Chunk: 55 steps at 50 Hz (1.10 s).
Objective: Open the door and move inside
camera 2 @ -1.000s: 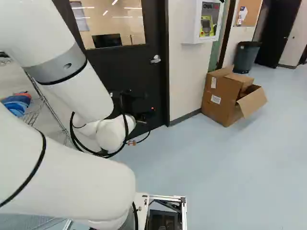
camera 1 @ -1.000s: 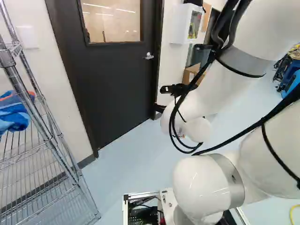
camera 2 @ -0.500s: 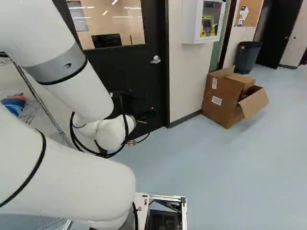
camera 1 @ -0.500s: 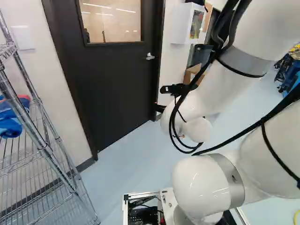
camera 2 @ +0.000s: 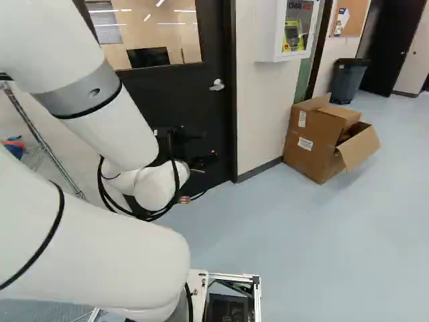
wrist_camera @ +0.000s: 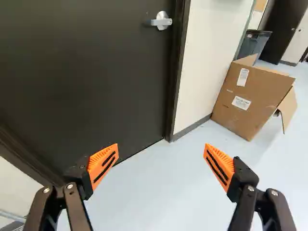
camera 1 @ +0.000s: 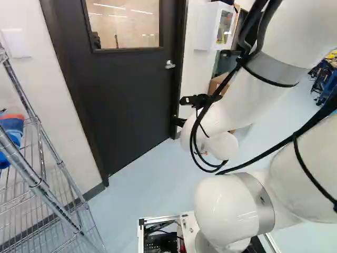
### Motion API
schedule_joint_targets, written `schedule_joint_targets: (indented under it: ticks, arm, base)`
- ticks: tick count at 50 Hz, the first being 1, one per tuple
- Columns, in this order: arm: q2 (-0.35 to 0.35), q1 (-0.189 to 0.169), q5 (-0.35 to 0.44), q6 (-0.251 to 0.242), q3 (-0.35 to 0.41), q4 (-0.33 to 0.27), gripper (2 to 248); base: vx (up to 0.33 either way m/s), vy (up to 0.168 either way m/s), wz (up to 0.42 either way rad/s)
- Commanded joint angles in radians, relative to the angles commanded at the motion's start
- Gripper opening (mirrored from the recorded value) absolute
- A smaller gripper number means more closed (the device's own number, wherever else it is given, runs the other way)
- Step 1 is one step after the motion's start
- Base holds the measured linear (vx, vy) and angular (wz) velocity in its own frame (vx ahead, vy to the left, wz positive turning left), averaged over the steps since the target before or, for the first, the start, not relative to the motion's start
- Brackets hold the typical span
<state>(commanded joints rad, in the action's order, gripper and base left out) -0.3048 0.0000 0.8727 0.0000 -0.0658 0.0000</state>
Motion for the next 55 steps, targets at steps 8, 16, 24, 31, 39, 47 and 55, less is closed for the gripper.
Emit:
schedule_joint_targets:
  ticks: [8, 16, 24, 31, 39, 47, 55]
  arm:
    - [0.000, 0.000, 0.000, 0.000, 0.000, 0.000, 247]
    - [0.000, 0.000, 0.000, 0.000, 0.000, 0.000, 247]
    - [0.000, 0.000, 0.000, 0.000, 0.000, 0.000, 247]
    - [0.000, 0.000, 0.000, 0.000, 0.000, 0.000, 247]
    - [0.000, 0.000, 0.000, 0.000, 0.000, 0.000, 247]
    - [0.000, 0.000, 0.000, 0.000, 0.000, 0.000, 247]
    - [0.000, 0.000, 0.000, 0.000, 0.000, 0.000, 247]
  base:
    - [0.143, 0.004, 0.006]
    - [0.142, -0.011, 0.006]
    - [0.135, -0.032, 0.003]
    - [0.142, -0.033, 0.027]
    - [0.139, -0.018, 0.114]
    - [0.145, -0.009, 0.166]
    - [0.143, -0.014, 0.165]
